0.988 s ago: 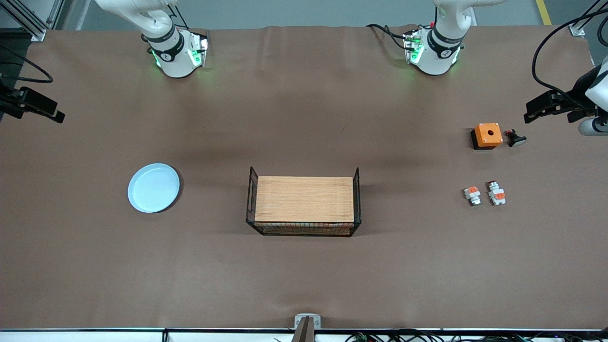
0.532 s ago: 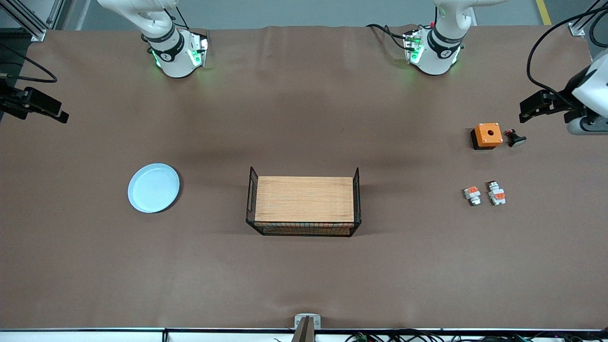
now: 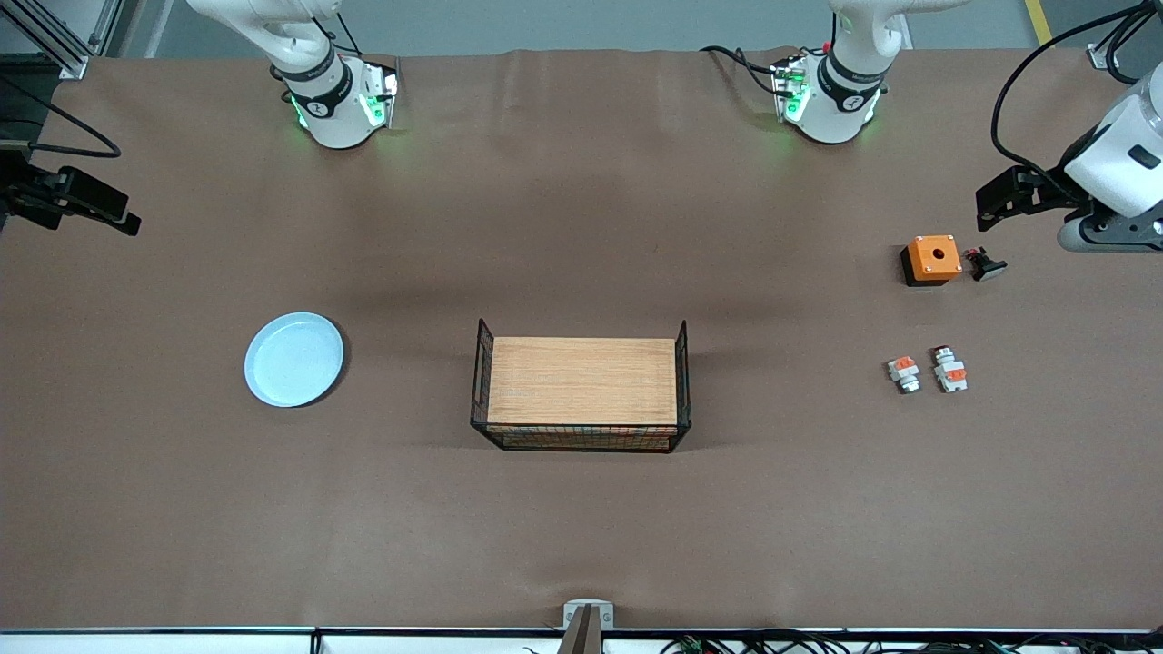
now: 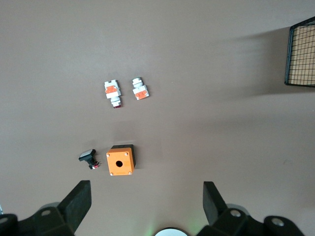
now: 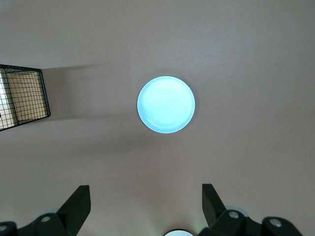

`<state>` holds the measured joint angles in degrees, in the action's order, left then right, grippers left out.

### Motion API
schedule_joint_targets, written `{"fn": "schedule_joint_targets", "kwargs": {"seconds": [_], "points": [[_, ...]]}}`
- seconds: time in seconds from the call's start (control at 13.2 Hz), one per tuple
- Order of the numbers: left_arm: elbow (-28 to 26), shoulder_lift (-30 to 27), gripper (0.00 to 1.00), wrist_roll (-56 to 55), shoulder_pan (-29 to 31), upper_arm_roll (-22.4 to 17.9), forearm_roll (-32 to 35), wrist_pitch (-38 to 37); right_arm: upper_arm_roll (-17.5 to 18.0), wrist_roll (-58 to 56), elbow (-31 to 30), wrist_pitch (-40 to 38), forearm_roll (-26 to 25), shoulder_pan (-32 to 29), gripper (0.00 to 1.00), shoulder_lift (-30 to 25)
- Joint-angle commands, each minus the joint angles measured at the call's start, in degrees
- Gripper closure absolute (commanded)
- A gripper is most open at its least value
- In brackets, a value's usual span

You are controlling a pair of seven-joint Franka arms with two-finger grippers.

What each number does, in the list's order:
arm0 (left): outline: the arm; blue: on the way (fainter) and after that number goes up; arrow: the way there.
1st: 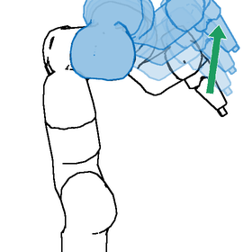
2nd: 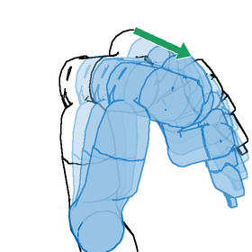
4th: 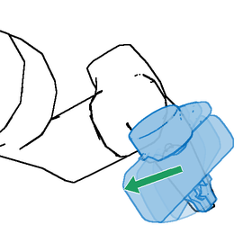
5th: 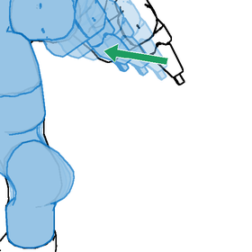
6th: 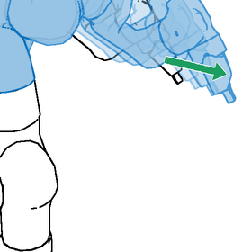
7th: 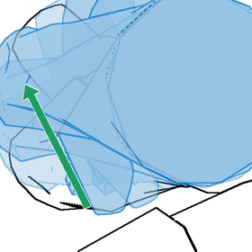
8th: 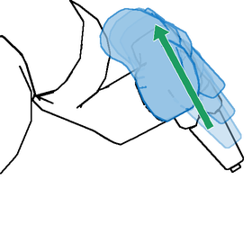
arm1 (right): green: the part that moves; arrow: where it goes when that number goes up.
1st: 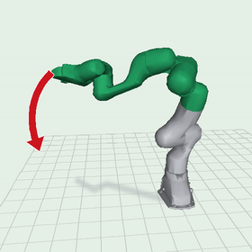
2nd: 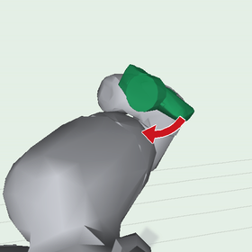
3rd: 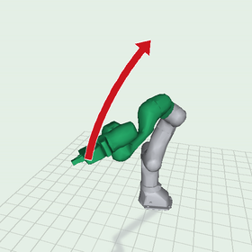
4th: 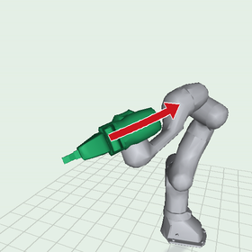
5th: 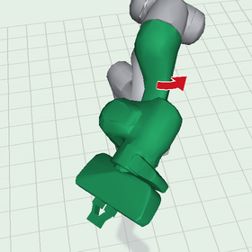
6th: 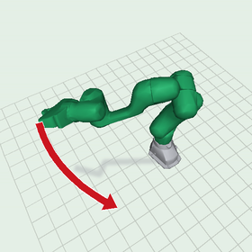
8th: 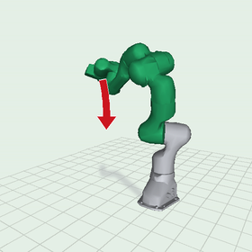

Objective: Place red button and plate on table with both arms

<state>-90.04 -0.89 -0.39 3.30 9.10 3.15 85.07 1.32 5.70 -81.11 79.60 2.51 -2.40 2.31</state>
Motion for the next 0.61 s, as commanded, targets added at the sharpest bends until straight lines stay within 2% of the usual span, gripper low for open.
{"fn": "schedule_joint_targets", "kwargs": {"seconds": [0.0,0.53], "points": [[0.1,-1.0,0.0,-0.1,0.4,0.0,-2.5,-0.7,1.4,-0.1,1.0,-0.4,-0.9,-1.3,0.0,0.5],[1.7,-0.2,0.0,-2.1,0.3,-0.2,-1.7,-1.7,1.3,-0.1,1.0,-0.5,-0.9,-1.6,0.0,0.5]]}}
